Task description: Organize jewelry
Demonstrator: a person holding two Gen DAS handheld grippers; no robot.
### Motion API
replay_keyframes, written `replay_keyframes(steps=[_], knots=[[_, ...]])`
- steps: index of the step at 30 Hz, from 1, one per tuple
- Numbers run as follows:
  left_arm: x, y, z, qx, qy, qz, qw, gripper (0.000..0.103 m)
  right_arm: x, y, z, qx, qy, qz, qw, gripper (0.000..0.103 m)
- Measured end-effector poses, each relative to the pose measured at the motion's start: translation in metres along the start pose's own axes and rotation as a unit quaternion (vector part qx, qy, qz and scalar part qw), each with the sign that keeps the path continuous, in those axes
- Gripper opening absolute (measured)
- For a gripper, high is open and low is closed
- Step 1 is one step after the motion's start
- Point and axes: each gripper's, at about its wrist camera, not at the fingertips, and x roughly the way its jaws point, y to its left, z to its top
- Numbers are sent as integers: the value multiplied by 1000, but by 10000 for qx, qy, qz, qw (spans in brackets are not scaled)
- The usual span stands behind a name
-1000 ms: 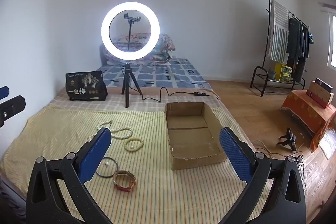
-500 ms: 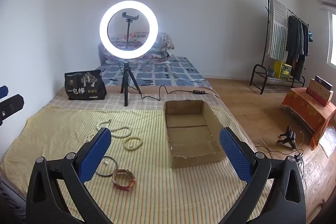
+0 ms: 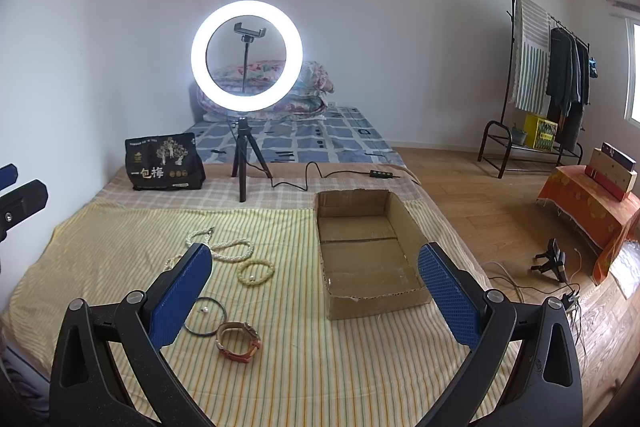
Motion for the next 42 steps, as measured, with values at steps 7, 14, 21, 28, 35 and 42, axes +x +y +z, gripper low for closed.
replay_keyframes(steps=[7, 14, 21, 28, 35, 42], knots=[[0, 0, 0, 1, -4, 0, 10000, 103, -1, 1, 1, -3, 5, 9, 10000, 102], [0, 0, 0, -2, -13, 1, 10000, 103, -1, 1, 1, -6, 9, 7, 10000, 102], [-2, -1, 2, -6, -21, -3, 10000, 103, 0, 1, 1, 2, 7, 4, 10000, 102], [-4, -3, 5, -10, -27, 1, 10000, 103, 0, 1, 1, -7, 10, 6, 10000, 102], [-4, -2, 4, -15, -35, -1, 10000, 103, 0, 1, 1, -2, 14, 6, 10000, 102], [-4, -2, 4, -19, -40, -4, 10000, 103, 0, 1, 1, 0, 17, 6, 10000, 102]])
